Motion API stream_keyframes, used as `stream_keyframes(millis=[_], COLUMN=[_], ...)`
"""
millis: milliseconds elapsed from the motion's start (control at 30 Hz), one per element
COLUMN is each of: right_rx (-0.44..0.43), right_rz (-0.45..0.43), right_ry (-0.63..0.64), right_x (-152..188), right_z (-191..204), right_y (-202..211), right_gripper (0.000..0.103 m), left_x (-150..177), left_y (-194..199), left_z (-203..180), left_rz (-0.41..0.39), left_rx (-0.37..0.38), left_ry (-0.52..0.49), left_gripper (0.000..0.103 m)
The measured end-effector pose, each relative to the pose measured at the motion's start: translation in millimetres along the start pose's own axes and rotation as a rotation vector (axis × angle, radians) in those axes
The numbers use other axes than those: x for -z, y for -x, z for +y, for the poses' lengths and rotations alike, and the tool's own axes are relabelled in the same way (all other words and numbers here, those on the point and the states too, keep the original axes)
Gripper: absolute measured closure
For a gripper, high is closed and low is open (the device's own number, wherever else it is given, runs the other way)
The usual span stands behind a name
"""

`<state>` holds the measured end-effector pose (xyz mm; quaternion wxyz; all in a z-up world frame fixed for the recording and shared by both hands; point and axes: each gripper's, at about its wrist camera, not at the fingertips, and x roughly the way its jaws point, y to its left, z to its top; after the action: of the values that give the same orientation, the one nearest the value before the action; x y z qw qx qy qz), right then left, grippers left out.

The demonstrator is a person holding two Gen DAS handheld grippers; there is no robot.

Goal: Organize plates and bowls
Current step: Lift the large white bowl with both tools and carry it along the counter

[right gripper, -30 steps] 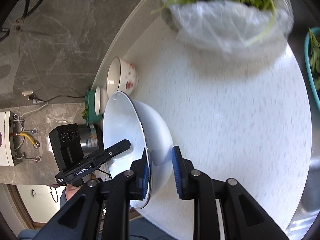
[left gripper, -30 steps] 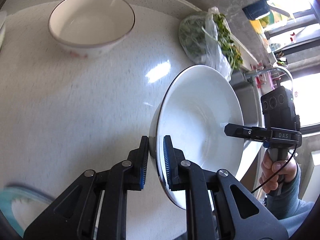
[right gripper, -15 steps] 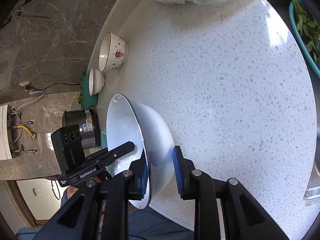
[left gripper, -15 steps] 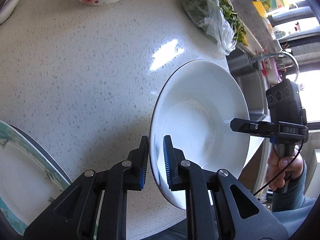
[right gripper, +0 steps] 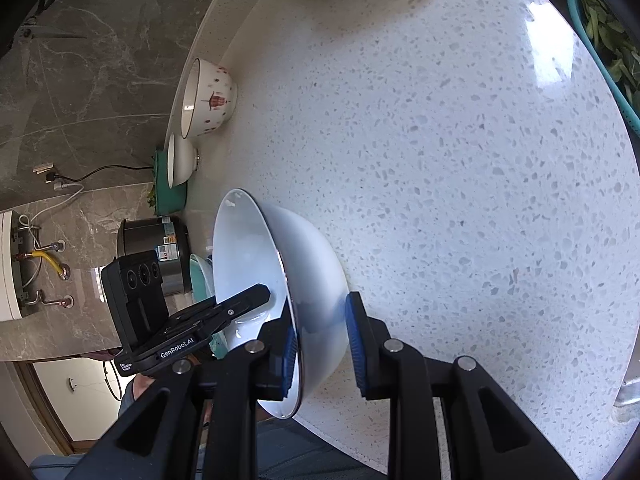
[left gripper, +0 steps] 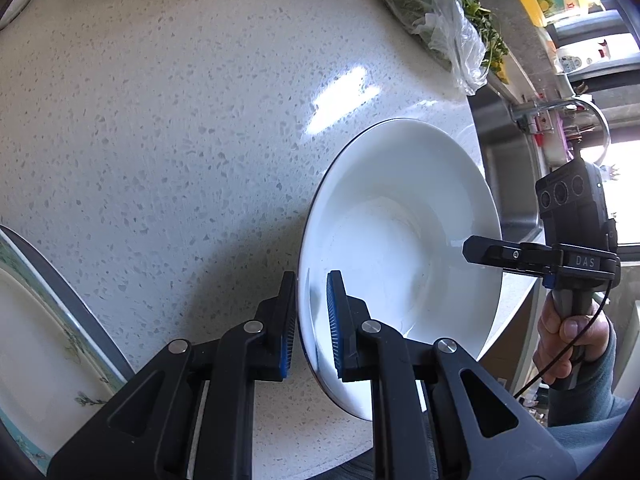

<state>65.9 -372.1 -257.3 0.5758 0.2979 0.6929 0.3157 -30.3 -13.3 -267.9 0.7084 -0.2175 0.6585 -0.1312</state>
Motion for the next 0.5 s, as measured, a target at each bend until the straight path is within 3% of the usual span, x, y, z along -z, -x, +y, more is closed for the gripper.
stream_keyframes(millis=[267,433,467,500], right_rx=[-0.017,-0.056,-0.064,-0.077], right_rz=[0.0,-0.008,-0.011,-0.017], right_ry=[0.008,0.018,0.022,0.03], right_x=[4.1,10.1,10.2,10.6], right_z=[-7.2,-6.6,-6.2,-5.4], right_y=[0.1,3.1,4.5,6.5], right_gripper=[0.076,0.065,0.062,0.058], left_x=[-0.7,2.9,4.3,6.5], left_y=[-1.5,2.1,3.0,4.3], left_z=[-1.8,-0.1,0.6,0.5], left_rz=[-0.021,-0.026,-0.024,-0.026], left_rx=[-0.014,-0.017,-0.009,-0.005], left_ry=[-0.007,0.006,0.004,0.006], left_gripper=[0.09,0.087,0.084,0.073])
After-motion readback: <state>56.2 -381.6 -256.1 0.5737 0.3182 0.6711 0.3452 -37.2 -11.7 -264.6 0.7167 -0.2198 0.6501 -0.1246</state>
